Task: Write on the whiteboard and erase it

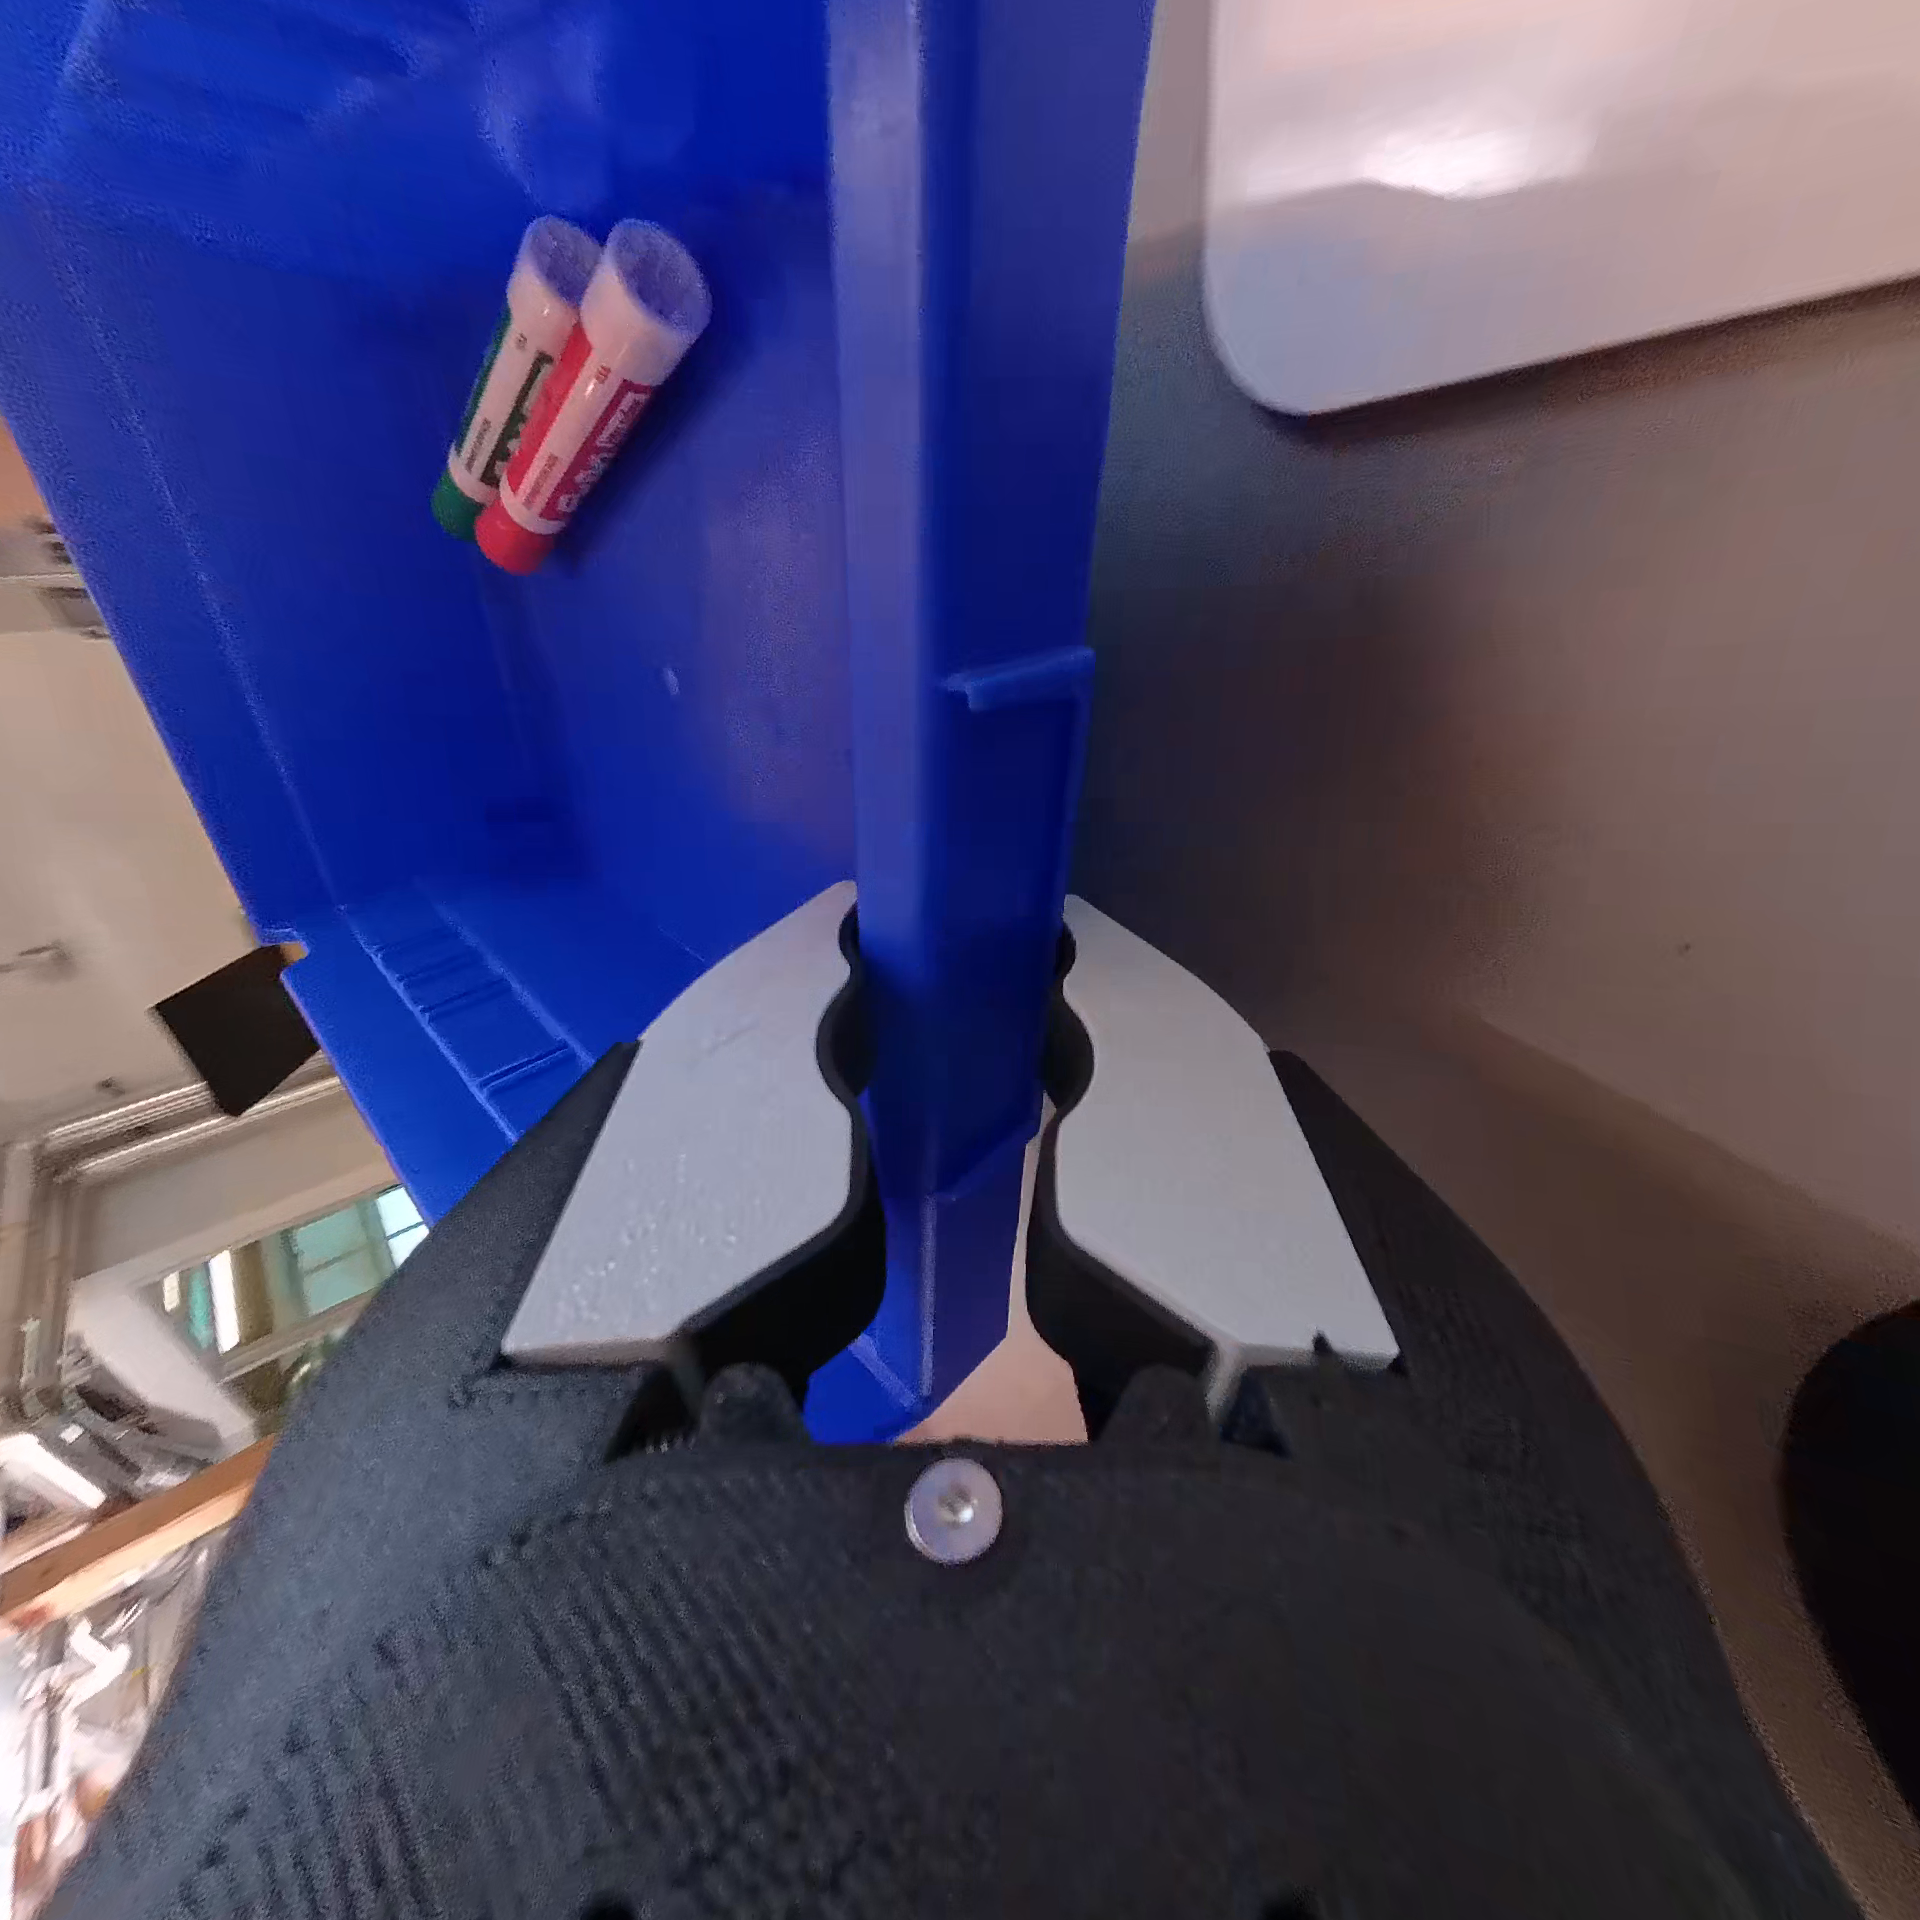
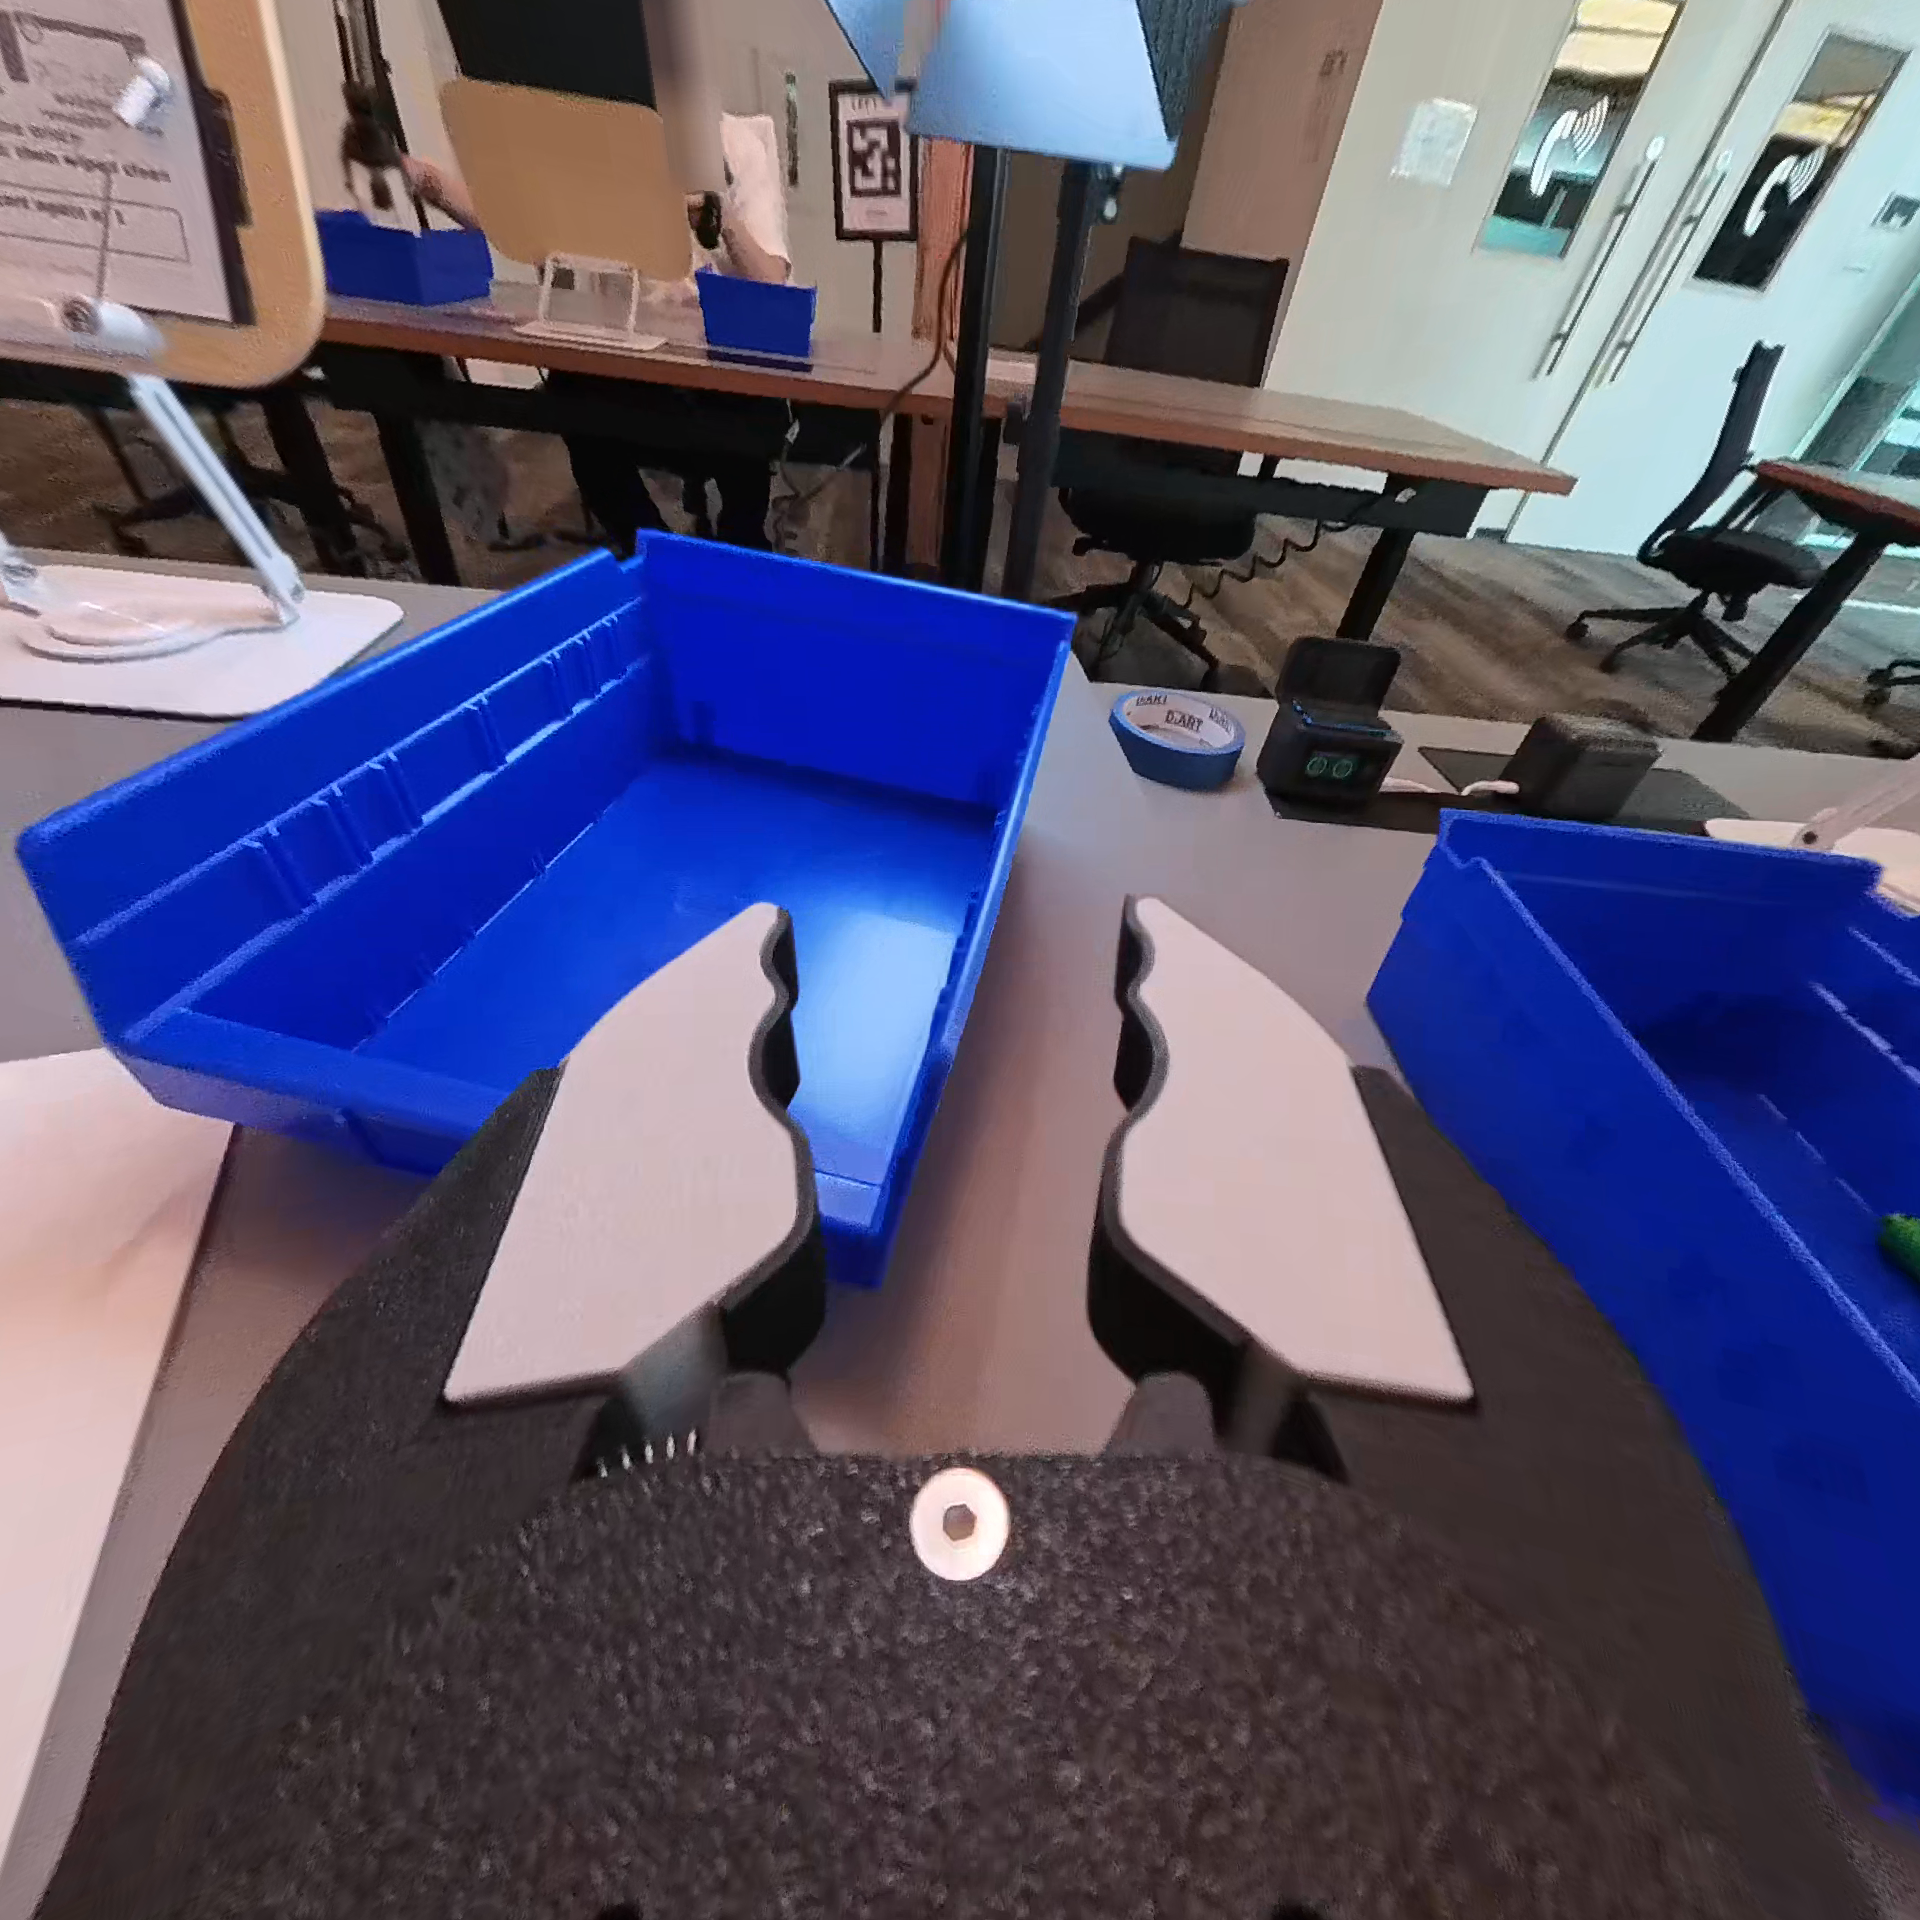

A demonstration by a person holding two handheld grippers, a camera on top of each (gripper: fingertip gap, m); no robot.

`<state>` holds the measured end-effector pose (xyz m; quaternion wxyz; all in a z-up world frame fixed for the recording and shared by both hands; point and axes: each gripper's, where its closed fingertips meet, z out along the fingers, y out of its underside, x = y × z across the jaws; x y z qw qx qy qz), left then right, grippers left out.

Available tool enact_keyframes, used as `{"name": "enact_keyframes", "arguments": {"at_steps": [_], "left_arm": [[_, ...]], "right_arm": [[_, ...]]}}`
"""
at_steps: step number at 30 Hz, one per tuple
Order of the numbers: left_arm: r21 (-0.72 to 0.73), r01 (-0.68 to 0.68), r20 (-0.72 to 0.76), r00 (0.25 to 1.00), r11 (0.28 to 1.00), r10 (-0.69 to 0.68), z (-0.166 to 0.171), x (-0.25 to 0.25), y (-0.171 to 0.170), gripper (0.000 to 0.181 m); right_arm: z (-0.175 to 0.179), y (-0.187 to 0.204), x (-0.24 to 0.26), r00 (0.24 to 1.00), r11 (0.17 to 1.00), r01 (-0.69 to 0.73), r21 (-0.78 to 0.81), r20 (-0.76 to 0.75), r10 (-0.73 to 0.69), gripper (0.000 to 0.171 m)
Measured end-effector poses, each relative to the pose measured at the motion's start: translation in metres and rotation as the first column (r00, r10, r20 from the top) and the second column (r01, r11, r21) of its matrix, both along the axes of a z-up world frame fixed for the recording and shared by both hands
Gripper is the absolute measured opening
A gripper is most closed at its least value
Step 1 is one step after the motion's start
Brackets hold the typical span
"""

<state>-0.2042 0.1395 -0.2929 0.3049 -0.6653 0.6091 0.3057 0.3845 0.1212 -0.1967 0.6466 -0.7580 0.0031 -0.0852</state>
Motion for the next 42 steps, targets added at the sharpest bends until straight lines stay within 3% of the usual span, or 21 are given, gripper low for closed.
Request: {"name": "enact_keyframes", "arguments": {"at_steps": [4, 8, 13, 17, 19, 29, 32, 34, 36, 37, 39, 42], "left_arm": [[0.140, -0.075, 0.055, 0.996, 0.987, 0.068, 0.034, -0.030, 0.001, 0.031], [0.134, -0.235, 0.114, 0.969, 0.963, 0.220, 0.048, -0.080, 0.003, 0.031], [0.035, -0.409, 0.081, 0.911, 0.912, 0.405, 0.025, -0.153, 0.003, 0.031], [-0.077, -0.441, 0.020, 0.896, 0.894, 0.443, -0.013, -0.187, -0.005, 0.031], [-0.109, -0.391, 0.013, 0.919, 0.914, 0.395, -0.028, -0.185, -0.009, 0.030], [-0.136, -0.232, 0.163, 0.954, 0.963, 0.252, -0.030, -0.162, 0.002, 0.034], [-0.222, -0.197, 0.395, 0.877, 0.955, 0.273, -0.005, -0.133, 0.003, 0.058], [-0.274, -0.080, 0.624, 0.744, 0.959, 0.240, 0.034, -0.096, 0.005, 0.064], [-0.298, -0.022, 0.727, 0.643, 0.954, 0.242, 0.070, -0.075, 0.019, 0.068], [-0.309, -0.015, 0.731, 0.636, 0.951, 0.248, 0.082, -0.069, 0.031, 0.069], [-0.378, -0.018, 0.703, 0.645, 0.925, 0.300, 0.090, -0.059, 0.062, 0.072], [-0.520, -0.100, 0.554, 0.717, 0.848, 0.424, 0.070, -0.059, 0.116, 0.073]], "right_arm": [[0.016, -0.010, -0.018, 0.997, 0.999, -0.029, 0.033, 0.066, 0.027, 0.059], [0.021, -0.014, -0.041, 0.990, 0.996, -0.080, 0.030, 0.115, 0.076, 0.059], [0.023, -0.018, -0.062, 0.982, 0.991, -0.134, 0.029, 0.135, 0.129, 0.057], [0.015, -0.015, -0.069, 0.979, 0.987, -0.157, 0.013, 0.134, 0.154, 0.056], [0.010, -0.013, -0.071, 0.978, 0.986, -0.166, 0.001, 0.126, 0.164, 0.055], [-0.005, -0.008, -0.090, 0.967, 0.976, -0.214, -0.033, 0.131, 0.217, 0.053], [-0.004, -0.010, -0.091, 0.966, 0.975, -0.222, -0.029, 0.130, 0.224, 0.054], [-0.002, -0.012, -0.089, 0.967, 0.975, -0.221, -0.018, 0.128, 0.221, 0.054], [0.001, -0.012, -0.087, 0.969, 0.975, -0.221, -0.007, 0.112, 0.221, 0.055], [0.003, -0.011, -0.086, 0.969, 0.975, -0.224, -0.004, 0.103, 0.223, 0.055], [0.008, -0.011, -0.087, 0.968, 0.972, -0.235, 0.000, 0.086, 0.234, 0.056], [0.017, -0.014, -0.091, 0.966, 0.969, -0.247, 0.009, 0.085, 0.245, 0.056]]}}
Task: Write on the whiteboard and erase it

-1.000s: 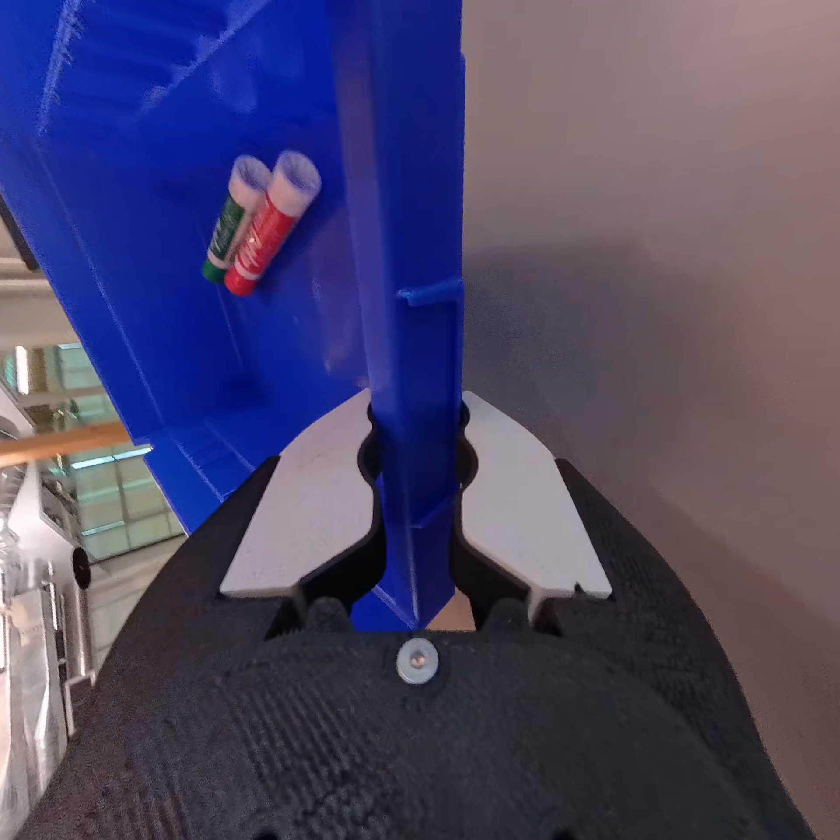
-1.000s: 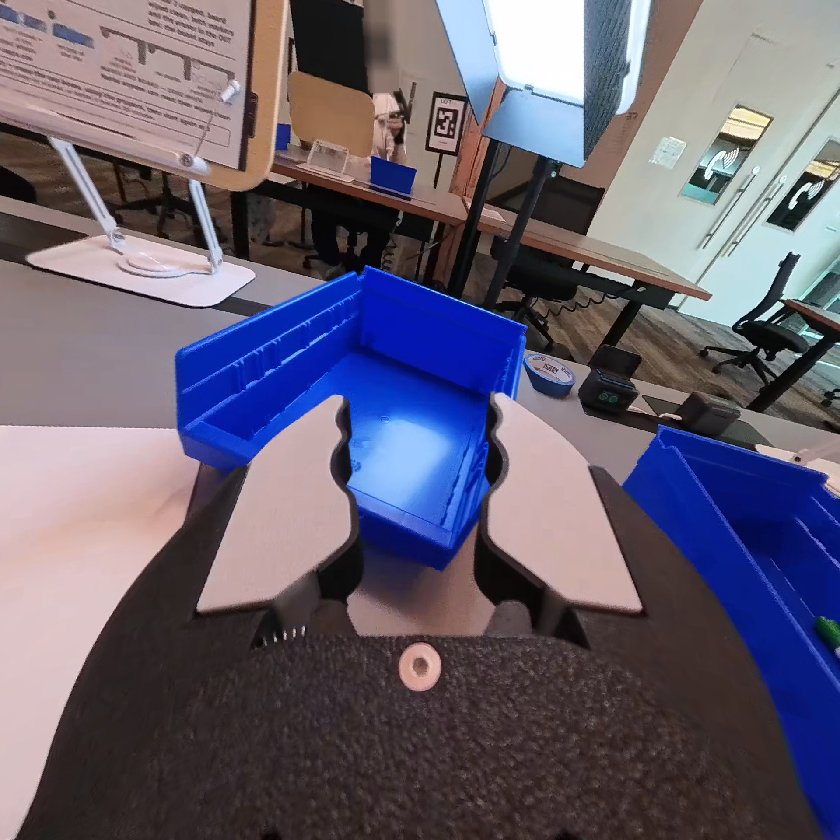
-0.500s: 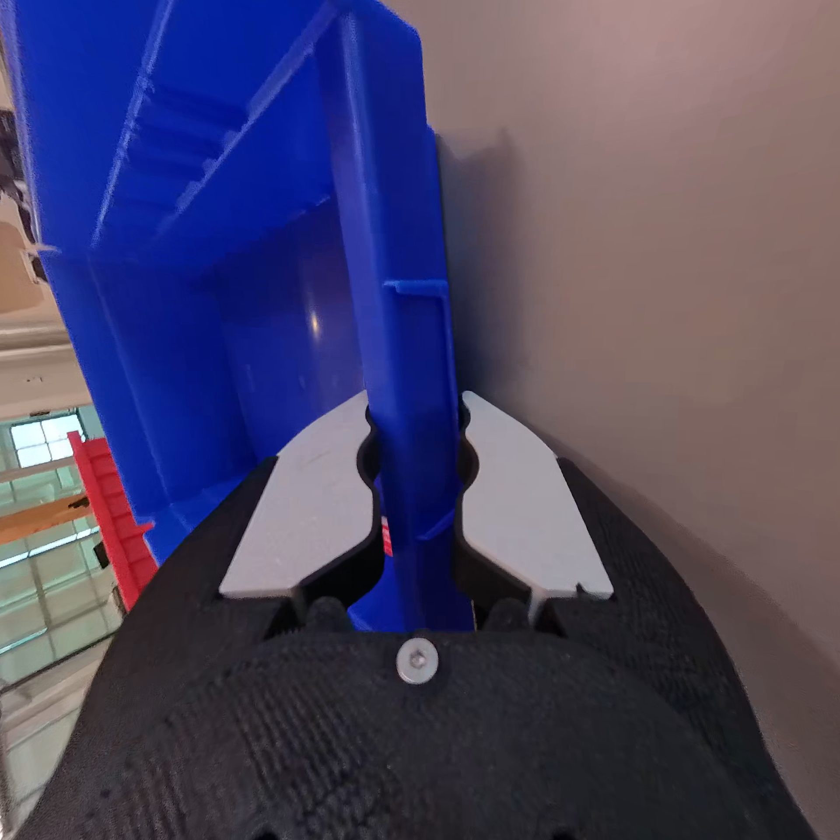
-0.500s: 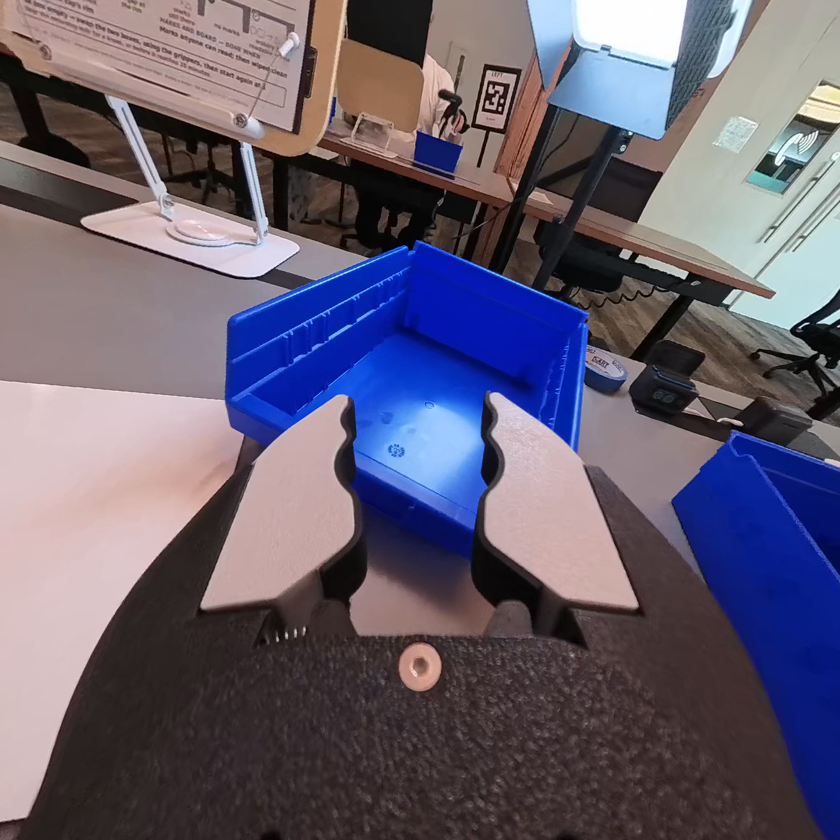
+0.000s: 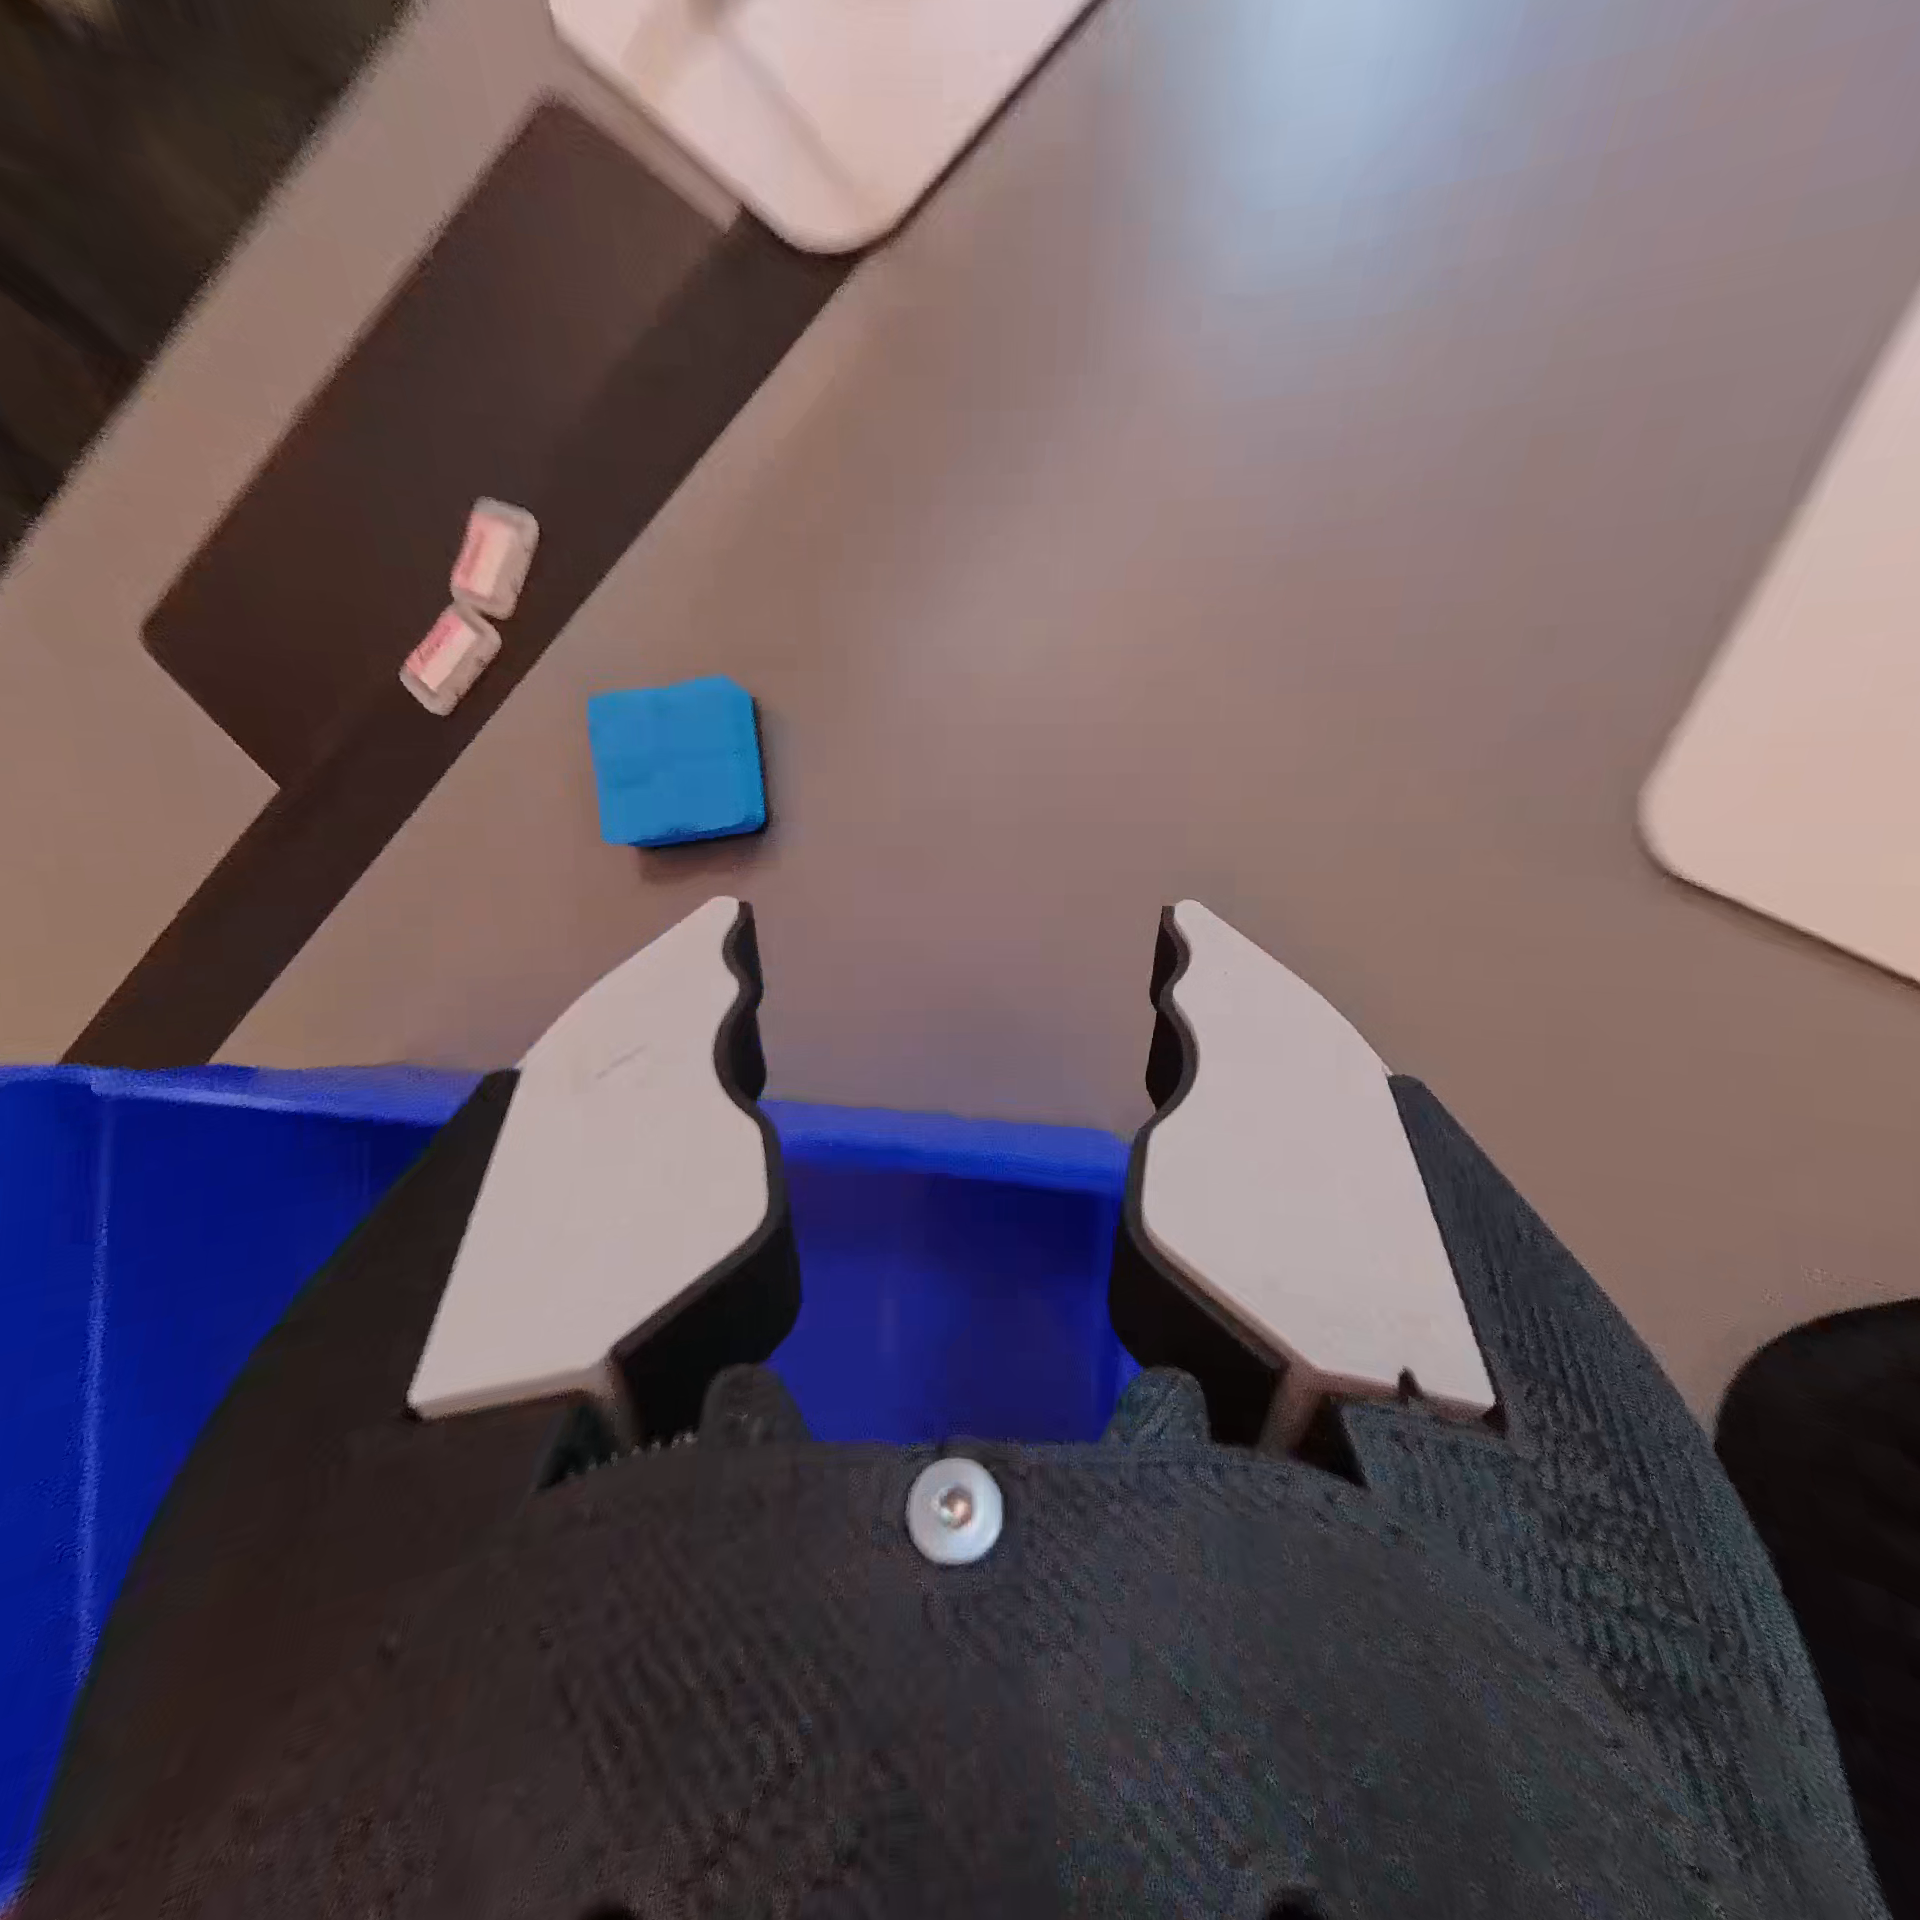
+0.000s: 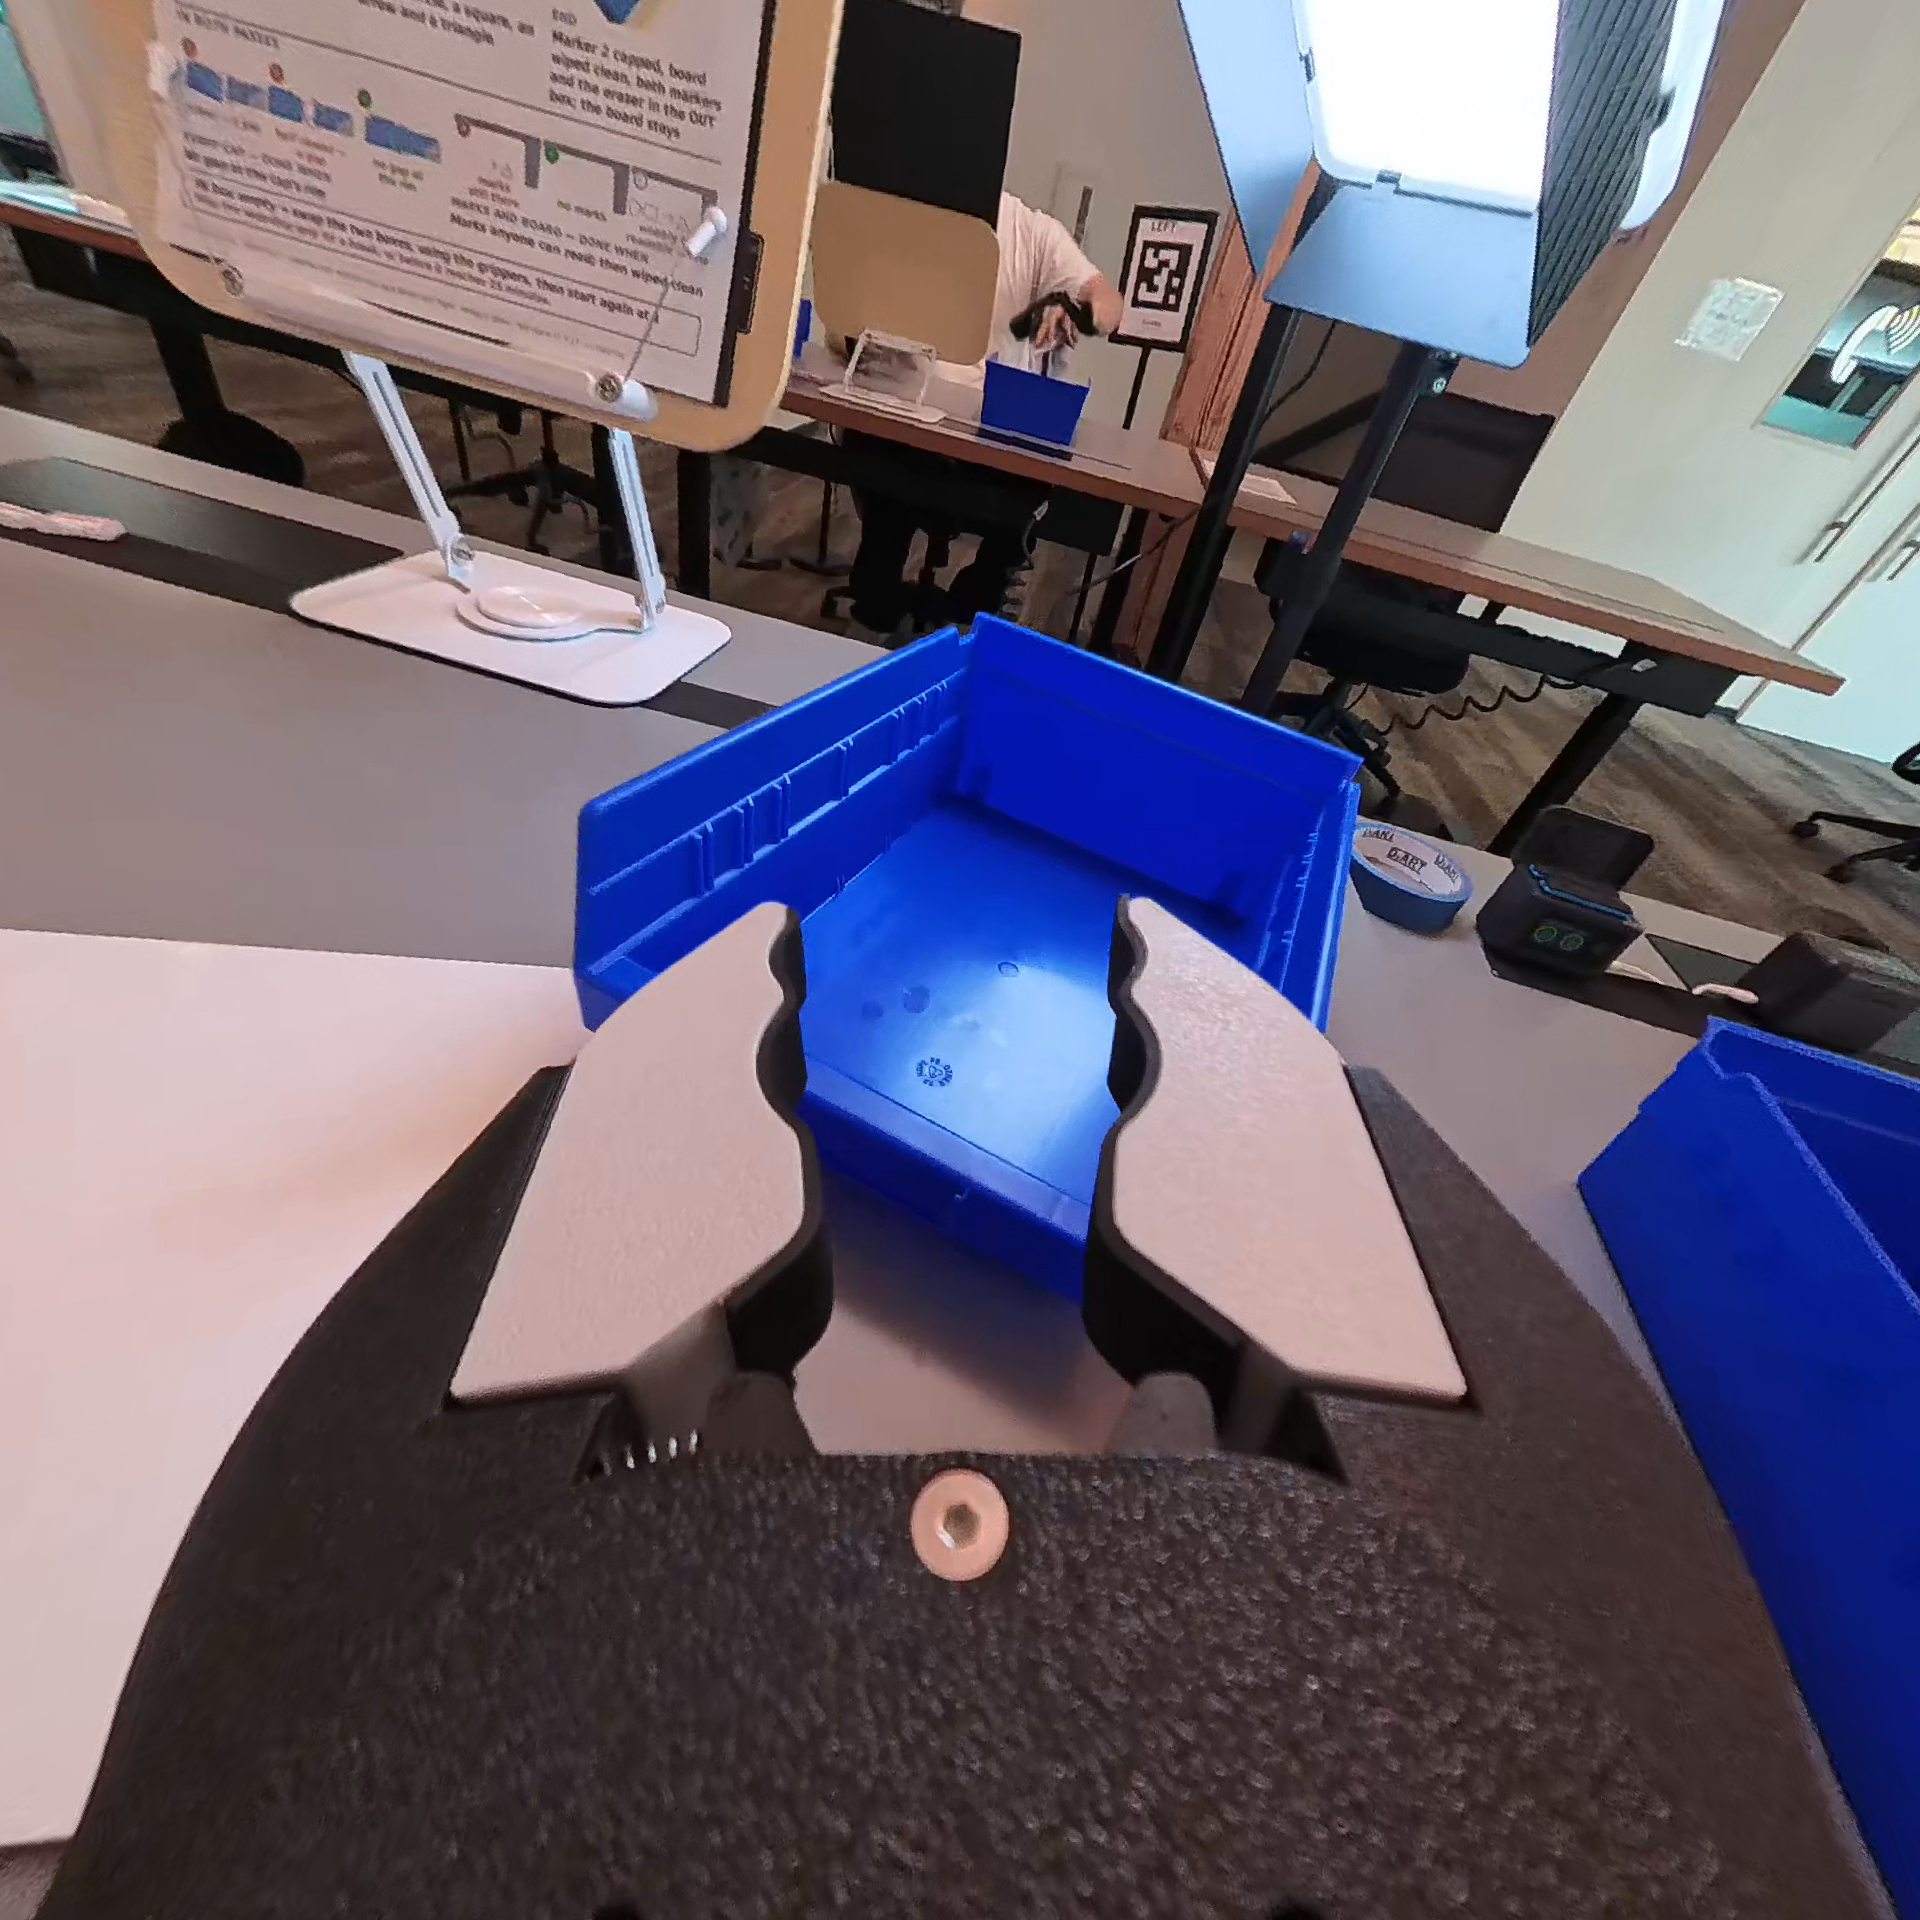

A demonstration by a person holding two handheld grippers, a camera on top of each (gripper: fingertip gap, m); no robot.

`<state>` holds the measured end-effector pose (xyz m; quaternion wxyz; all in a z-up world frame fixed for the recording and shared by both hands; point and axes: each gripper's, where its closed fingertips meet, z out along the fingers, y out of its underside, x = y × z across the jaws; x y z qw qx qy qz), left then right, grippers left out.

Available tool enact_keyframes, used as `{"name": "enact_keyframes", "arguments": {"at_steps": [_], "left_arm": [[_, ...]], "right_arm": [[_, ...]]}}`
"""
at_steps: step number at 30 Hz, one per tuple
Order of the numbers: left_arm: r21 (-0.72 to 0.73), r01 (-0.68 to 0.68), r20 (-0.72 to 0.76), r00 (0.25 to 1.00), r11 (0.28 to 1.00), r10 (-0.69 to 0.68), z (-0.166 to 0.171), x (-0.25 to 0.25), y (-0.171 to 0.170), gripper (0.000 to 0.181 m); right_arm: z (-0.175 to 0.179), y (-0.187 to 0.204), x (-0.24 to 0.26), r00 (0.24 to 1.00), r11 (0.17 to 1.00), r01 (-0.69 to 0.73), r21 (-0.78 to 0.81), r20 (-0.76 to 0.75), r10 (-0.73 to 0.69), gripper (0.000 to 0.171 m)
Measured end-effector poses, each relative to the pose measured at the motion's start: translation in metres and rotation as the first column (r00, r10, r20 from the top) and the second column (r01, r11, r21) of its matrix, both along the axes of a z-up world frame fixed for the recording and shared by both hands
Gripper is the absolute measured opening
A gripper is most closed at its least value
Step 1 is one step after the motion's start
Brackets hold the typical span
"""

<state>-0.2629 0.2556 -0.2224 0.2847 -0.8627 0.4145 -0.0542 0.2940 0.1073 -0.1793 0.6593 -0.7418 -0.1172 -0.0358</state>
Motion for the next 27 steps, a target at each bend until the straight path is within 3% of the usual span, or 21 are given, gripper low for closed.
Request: {"name": "enact_keyframes", "arguments": {"at_steps": [4, 7, 10, 12, 13, 15, 17, 22, 27], "left_arm": [[-0.210, -0.083, -0.260, 0.965, 0.974, 0.026, -0.053, -0.019, 0.060, 0.072], [-0.323, -0.164, -0.397, 0.918, 0.932, 0.024, -0.083, -0.035, 0.085, 0.073], [-0.411, -0.187, -0.448, 0.894, 0.893, -0.019, -0.104, -0.041, 0.095, 0.076], [-0.437, -0.204, -0.452, 0.892, 0.876, -0.017, -0.113, -0.041, 0.102, 0.056], [-0.450, -0.191, -0.454, 0.890, 0.872, -0.039, -0.112, -0.039, 0.102, 0.056], [-0.491, -0.100, -0.340, 0.937, 0.866, -0.084, -0.104, -0.005, 0.097, 0.055], [-0.435, 0.051, -0.292, 0.937, 0.899, -0.195, -0.090, 0.038, 0.090, 0.055], [-0.378, 0.381, -0.191, 0.859, 0.843, -0.474, -0.074, 0.170, 0.030, 0.055], [-0.294, 0.548, -0.148, 0.783, 0.783, -0.604, -0.084, 0.294, -0.002, 0.055]], "right_arm": [[0.008, -0.003, -0.006, 1.000, 1.000, -0.023, 0.002, -0.014, 0.023, 0.057], [0.011, -0.005, -0.010, 0.999, 0.999, -0.036, 0.006, -0.025, 0.036, 0.057], [0.012, -0.009, -0.010, 0.999, 0.999, -0.043, 0.007, -0.024, 0.043, 0.057], [0.010, -0.010, -0.010, 0.998, 0.999, -0.050, -0.001, -0.024, 0.050, 0.057], [0.008, -0.010, -0.010, 0.998, 0.998, -0.058, -0.008, -0.029, 0.058, 0.057], [0.005, -0.010, -0.012, 0.997, 0.997, -0.075, -0.021, -0.036, 0.074, 0.057], [0.004, -0.010, -0.020, 0.995, 0.995, -0.097, -0.023, -0.020, 0.097, 0.057], [-0.001, 0.001, -0.060, 0.980, 0.980, -0.196, -0.033, 0.025, 0.197, 0.057], [-0.003, 0.006, -0.084, 0.968, 0.969, -0.246, -0.033, 0.046, 0.247, 0.057]]}}
